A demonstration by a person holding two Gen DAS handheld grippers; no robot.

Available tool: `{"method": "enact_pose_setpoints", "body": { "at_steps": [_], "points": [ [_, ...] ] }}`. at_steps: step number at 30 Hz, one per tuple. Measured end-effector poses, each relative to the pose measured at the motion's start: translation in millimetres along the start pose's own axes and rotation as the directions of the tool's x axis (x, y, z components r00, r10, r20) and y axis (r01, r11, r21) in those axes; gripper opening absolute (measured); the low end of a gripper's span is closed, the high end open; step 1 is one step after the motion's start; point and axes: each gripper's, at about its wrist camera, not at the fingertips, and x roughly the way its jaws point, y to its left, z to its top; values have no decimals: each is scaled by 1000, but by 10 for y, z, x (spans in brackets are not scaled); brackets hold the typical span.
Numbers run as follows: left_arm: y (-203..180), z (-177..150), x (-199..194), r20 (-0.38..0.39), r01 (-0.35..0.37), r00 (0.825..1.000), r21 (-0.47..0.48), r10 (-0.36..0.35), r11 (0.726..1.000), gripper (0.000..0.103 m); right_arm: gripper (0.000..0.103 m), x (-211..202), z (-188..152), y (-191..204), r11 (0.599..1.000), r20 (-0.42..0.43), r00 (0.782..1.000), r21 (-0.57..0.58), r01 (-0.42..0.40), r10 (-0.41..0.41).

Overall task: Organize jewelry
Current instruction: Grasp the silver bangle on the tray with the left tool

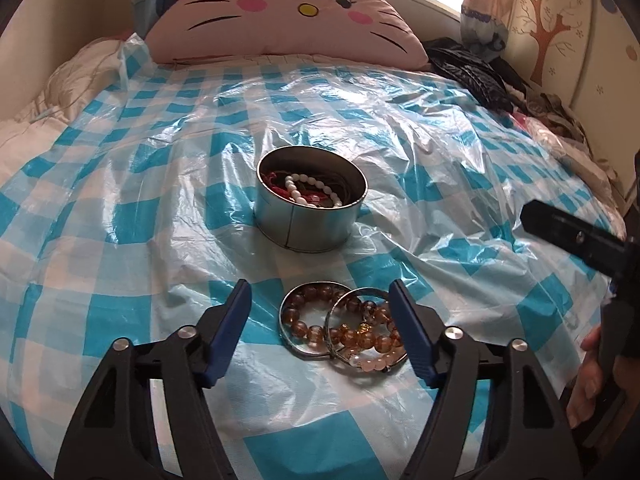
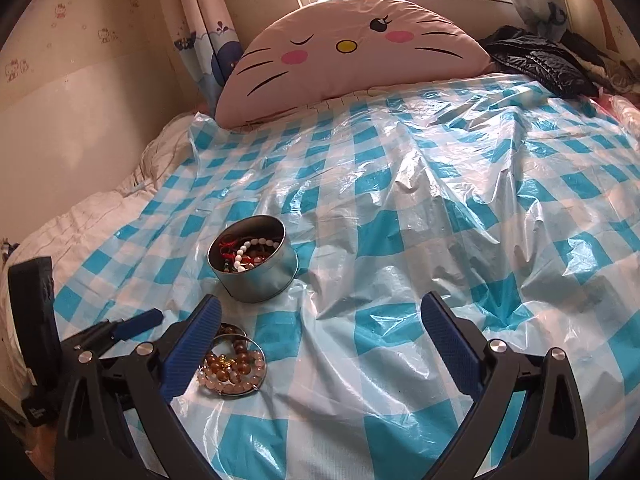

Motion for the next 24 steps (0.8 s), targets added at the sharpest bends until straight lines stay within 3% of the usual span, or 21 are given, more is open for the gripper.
{"method": "enact_pose_setpoints", "body": {
  "at_steps": [3,7,10,12,17,21,24],
  "points": [
    [-140,-6,73,-13,-26,1000,67,27,997,35,96,-16,13,-125,998,-1,1000,62,-25,26],
    [-239,-8,218,-52,-53,997,118,60,992,29,96,-42,20,-221,992,7,998,109,-58,58],
    [-207,1,309,-80,-60,994,105,69,993,25,96,-48,22,-237,990,9,997,118,-73,73],
    [-157,1,360,-109,-24,994,75,32,997,11,96,-51,22,-236,990,10,997,117,-79,79],
    [-125,-13,343,-125,21,992,50,-14,999,3,96,-51,19,-248,988,9,996,125,-89,89],
    [46,20,185,-72,89,993,-56,-93,994,3,96,-51,10,-275,986,10,996,140,-94,94],
    [243,35,49,-8,149,988,-157,-152,976,3,96,-36,5,-277,986,1,995,138,-95,96]
  ]
}}
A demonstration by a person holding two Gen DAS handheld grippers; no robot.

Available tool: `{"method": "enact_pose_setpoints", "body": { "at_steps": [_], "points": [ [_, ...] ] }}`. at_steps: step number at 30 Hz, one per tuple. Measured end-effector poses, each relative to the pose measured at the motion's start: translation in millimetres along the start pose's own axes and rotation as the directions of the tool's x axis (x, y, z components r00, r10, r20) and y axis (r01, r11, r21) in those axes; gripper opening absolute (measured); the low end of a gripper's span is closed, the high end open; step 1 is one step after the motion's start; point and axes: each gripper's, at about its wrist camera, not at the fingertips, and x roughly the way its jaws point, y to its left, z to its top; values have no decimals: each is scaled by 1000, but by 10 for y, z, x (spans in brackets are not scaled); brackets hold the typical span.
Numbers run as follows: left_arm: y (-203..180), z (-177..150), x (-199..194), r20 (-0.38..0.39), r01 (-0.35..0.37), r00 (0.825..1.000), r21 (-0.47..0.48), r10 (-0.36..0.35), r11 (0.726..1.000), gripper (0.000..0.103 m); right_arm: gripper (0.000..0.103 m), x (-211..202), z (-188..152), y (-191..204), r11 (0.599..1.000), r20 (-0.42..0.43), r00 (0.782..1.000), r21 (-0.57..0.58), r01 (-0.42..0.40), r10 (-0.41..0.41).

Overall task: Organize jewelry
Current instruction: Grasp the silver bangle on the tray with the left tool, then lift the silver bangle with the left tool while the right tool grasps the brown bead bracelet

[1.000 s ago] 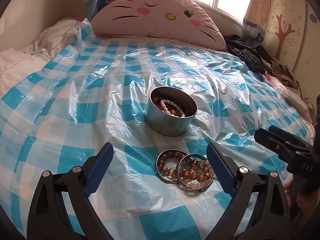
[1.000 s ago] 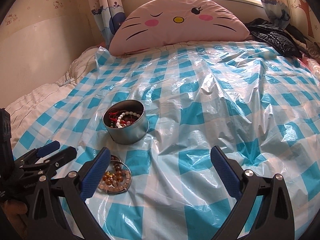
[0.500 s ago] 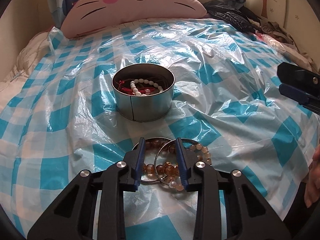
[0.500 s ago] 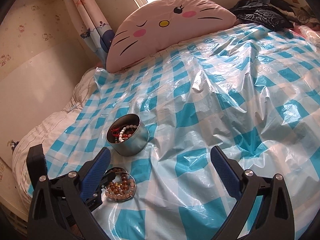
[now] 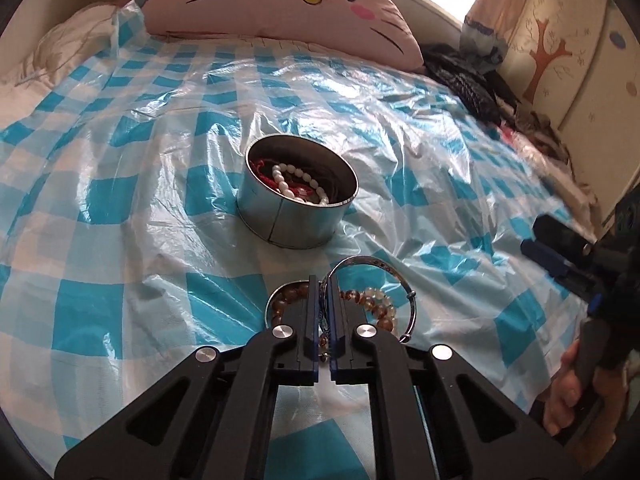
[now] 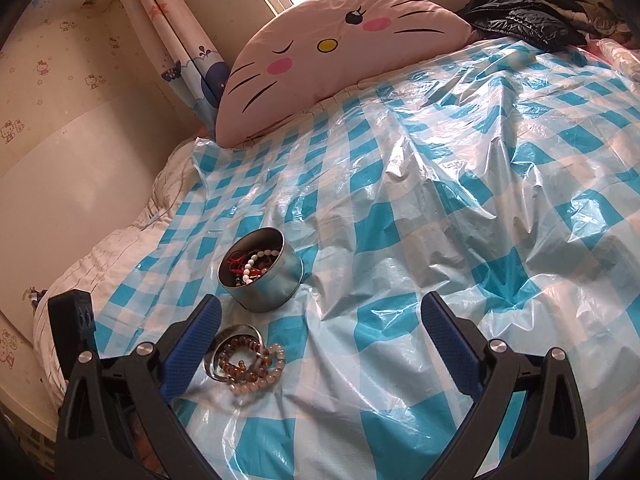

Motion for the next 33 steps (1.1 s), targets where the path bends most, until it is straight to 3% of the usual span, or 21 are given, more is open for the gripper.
{"method": "enact_pose_setpoints", "body": {
  "at_steps": [3,7,12,13,15,16,18,22,24,27,30,33],
  "points": [
    [170,42,-156,72,58,996,-93,-52,994,3,96,81,-22,72,999,-41,999,-36,-2,1],
    [361,69,-247,125,34,992,-179,-12,983,3,96,272,-102,337,985,-140,990,-162,-52,29],
    [474,80,-296,147,19,989,-224,14,974,3,93,514,-280,755,927,-236,969,-343,-154,74],
    [481,81,-298,149,19,989,-227,15,974,3,90,555,-310,819,913,-248,966,-371,-168,77],
    [501,78,-317,155,16,988,-228,20,973,3,63,658,-354,913,890,-268,961,-419,-179,67],
    [507,78,-323,159,16,987,-230,21,973,3,58,731,-364,933,884,-285,957,-431,-182,57],
    [526,75,-336,162,20,987,-236,20,971,3,46,894,-363,920,881,-328,944,-431,-194,48],
    [534,79,-322,158,23,987,-240,16,971,3,39,1159,-350,853,880,-398,916,-417,-226,47],
    [517,75,-319,157,23,988,-233,14,972,3,28,1270,-409,818,881,-444,895,-411,-234,31],
    [492,74,-316,157,18,987,-222,17,975,3,12,1251,-444,834,872,-445,895,-434,-227,11],
    [480,70,-319,157,11,987,-217,24,976,3,12,1190,-393,779,892,-440,897,-383,-240,53],
    [479,65,-318,158,7,987,-216,28,976,3,12,1096,-267,621,928,-430,887,-235,-288,167]
  ]
}}
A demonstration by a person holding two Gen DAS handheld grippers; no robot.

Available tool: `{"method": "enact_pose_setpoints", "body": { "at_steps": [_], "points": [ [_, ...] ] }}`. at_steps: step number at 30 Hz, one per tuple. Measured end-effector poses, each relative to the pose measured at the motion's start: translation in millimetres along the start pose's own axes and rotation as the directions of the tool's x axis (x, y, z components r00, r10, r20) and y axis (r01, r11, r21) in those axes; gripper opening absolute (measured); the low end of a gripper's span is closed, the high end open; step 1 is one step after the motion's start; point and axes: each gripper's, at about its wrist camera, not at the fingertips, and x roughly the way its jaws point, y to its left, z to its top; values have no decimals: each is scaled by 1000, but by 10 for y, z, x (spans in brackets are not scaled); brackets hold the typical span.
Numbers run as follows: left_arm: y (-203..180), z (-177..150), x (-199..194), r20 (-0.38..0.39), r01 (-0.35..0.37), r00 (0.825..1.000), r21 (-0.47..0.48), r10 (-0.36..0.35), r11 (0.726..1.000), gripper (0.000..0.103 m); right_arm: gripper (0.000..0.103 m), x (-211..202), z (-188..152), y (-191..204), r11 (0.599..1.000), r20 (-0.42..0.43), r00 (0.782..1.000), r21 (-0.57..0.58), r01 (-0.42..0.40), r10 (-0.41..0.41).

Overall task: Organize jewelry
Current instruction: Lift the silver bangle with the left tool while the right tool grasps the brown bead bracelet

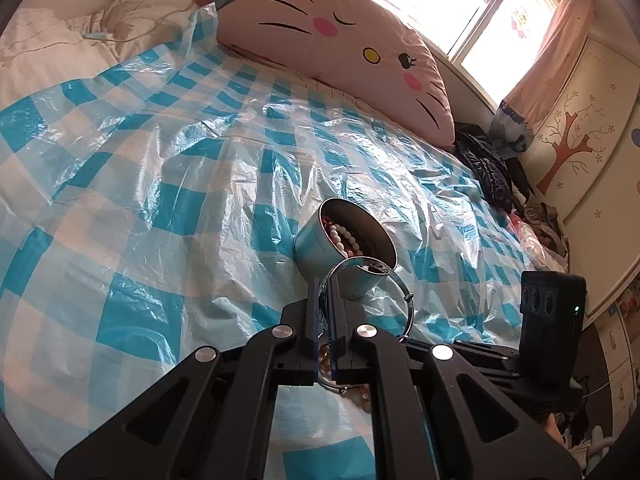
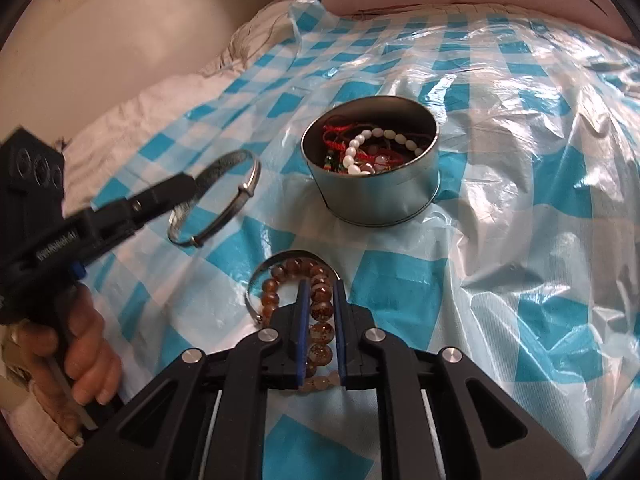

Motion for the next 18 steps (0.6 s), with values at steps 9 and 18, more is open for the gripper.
{"method": "enact_pose_setpoints", "body": {
  "at_steps": [9,18],
  "points": [
    [-64,-10,16,2,-26,1000,41,26,999,3,12,-474,-45,-331,883,263,906,251,-396,332],
    [-141,-23,-8,20,-51,999,76,49,996,3,12,-628,-99,-616,775,416,817,324,-543,399]
  ]
}}
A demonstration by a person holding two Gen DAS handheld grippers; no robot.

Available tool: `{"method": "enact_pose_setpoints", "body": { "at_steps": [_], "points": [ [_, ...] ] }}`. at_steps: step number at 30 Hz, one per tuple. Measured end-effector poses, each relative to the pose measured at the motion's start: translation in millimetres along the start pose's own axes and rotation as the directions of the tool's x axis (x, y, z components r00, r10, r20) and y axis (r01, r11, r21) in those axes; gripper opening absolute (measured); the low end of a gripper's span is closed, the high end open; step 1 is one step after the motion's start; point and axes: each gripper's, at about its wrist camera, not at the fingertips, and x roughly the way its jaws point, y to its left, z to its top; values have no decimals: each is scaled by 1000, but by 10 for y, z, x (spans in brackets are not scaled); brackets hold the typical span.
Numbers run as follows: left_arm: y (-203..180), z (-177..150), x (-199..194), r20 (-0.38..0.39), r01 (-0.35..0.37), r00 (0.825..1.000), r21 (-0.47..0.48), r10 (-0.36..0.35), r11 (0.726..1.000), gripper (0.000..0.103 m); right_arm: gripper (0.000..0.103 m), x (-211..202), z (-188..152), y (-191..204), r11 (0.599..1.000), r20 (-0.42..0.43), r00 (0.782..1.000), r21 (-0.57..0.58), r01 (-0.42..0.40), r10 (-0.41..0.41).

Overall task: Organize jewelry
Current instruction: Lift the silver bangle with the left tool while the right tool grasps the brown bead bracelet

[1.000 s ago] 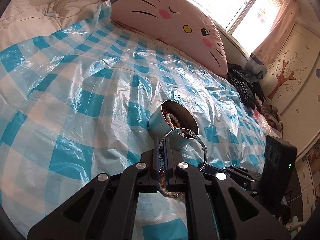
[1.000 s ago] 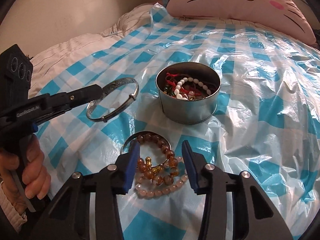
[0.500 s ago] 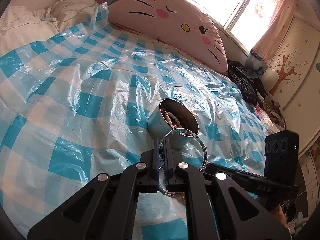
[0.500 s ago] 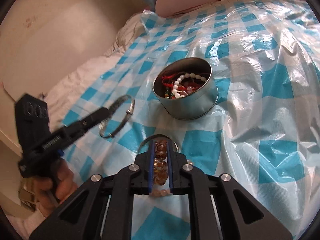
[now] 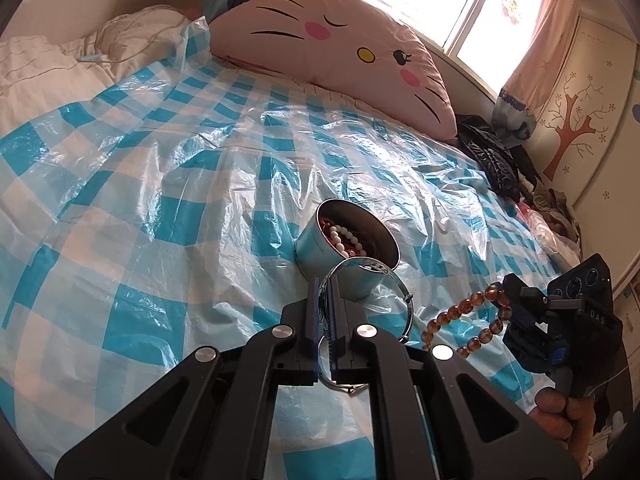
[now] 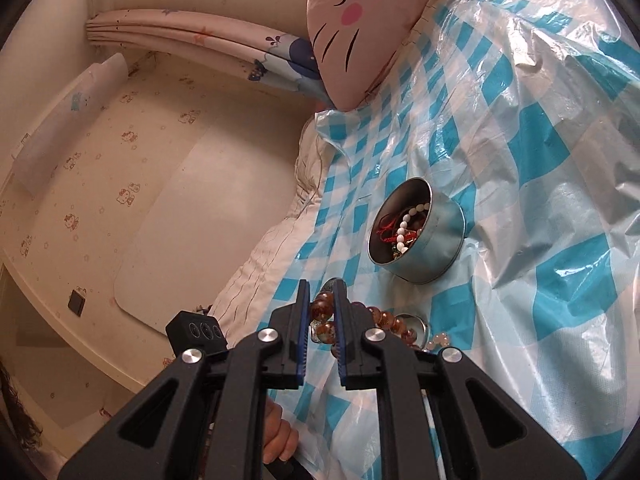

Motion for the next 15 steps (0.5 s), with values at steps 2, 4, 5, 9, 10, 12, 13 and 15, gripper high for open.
{"method": "enact_pose_setpoints", "body": {
  "at_steps": [2,4,5,9,10,12,13,15],
  "points": [
    [-31,-2,-3,4,-8,1000,16,8,1000,3,12,13,8,8,1000,-3,1000,-5,4,-4],
    [-60,-7,-1,5,-16,1000,32,16,999,3,12,27,14,20,1000,-6,1000,-12,9,-9],
    [-71,-9,0,5,-18,1000,38,18,999,3,12,25,14,14,1000,-7,1000,-12,9,-9],
    [-119,-13,-2,10,-30,1000,64,29,998,3,12,10,4,-12,1000,-1,1000,0,2,-2],
    [-126,-13,-2,11,-32,999,68,31,997,3,12,0,0,-24,1000,-1,1000,2,-1,1],
    [-144,-14,-4,13,-35,999,76,34,997,3,12,6,4,-36,1000,-1,1000,4,-4,4],
    [-152,-17,-6,15,-36,999,79,35,996,3,12,12,4,-37,1000,-1,1000,4,-5,5],
    [-163,-17,-8,17,-39,999,85,38,996,3,12,6,3,-47,1000,-1,1000,6,-10,10]
  ]
}}
